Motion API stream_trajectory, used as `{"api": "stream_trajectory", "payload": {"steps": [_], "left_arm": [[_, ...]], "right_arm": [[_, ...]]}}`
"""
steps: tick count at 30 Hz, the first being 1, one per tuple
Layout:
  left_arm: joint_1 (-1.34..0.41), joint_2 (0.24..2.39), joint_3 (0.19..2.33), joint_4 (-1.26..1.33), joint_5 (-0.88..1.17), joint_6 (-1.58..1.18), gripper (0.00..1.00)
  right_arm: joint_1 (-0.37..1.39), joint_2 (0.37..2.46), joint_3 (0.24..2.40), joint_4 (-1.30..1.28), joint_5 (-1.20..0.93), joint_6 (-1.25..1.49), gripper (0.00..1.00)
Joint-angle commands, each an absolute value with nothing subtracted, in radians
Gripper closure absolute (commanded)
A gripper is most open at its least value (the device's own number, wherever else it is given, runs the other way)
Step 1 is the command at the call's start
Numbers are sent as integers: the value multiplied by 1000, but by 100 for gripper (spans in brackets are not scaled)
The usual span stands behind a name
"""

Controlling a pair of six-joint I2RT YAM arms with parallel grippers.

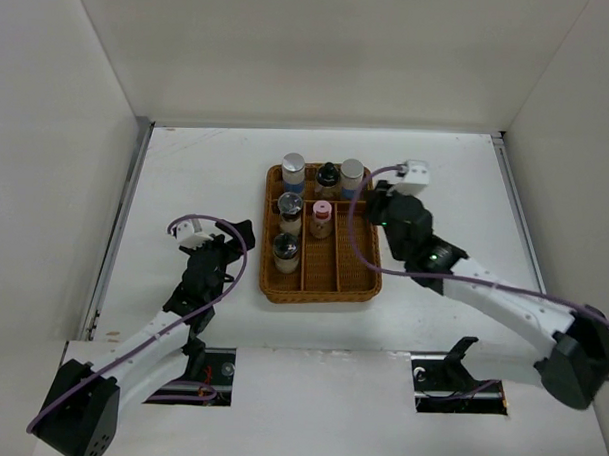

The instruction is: Organize the condiment bottles

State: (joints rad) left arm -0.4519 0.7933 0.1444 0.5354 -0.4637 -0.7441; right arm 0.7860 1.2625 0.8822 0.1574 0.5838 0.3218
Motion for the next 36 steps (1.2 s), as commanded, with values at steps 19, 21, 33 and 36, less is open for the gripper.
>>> {"api": "stream_trajectory", "payload": {"steps": [19, 21, 33, 36], "left_arm": [[-438, 830, 141, 603, -431, -772, 6], [-441, 827, 138, 606, -440, -767, 6], [-430, 871, 143, 609, -442, -785, 5], [-427, 879, 140, 609, -463, -785, 2]], "right_arm": [[489, 1130, 623, -78, 624, 519, 32], [481, 1149, 620, -51, 624, 509, 41], [597, 1071, 728, -9, 733, 365, 58], [657, 1074, 776, 8, 716, 353, 57]]}}
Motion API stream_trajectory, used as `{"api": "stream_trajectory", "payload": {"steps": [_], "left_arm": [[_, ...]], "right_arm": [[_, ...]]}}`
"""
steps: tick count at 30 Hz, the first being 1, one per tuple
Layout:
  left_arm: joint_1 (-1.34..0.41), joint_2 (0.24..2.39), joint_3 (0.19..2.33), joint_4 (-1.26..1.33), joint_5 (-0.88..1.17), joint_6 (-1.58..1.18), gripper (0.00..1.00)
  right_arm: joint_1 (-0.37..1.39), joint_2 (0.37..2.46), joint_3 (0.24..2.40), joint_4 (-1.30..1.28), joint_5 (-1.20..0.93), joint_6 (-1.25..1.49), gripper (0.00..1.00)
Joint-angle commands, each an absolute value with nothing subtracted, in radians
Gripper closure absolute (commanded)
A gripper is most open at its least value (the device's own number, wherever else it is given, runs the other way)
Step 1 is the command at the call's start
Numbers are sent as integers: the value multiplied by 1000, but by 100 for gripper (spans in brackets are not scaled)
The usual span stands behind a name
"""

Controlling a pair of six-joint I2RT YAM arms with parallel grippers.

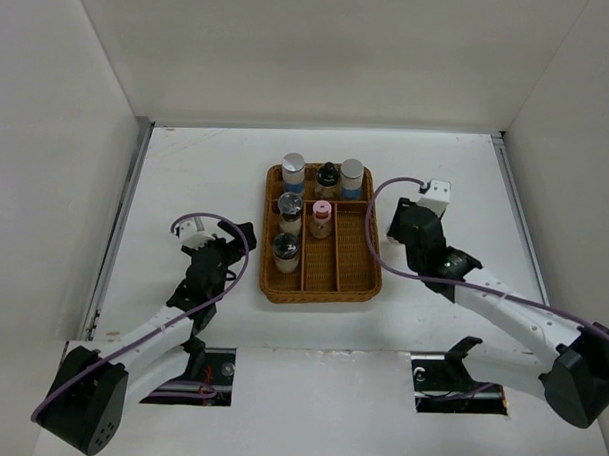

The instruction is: Organize the condiment bottles

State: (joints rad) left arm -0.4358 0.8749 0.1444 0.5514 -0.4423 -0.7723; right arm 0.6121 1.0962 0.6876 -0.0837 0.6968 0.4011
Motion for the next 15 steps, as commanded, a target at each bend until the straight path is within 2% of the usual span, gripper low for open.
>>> {"api": "stream_trajectory", "payload": {"steps": [1, 15], "left_arm": [[-426, 879, 141, 601, -465, -785, 2], [-432, 885, 155, 588, -500, -761, 0]], "right_arm": [[672, 1083, 793, 20, 698, 345, 57], [717, 1436, 922, 233, 492, 330, 57]]}}
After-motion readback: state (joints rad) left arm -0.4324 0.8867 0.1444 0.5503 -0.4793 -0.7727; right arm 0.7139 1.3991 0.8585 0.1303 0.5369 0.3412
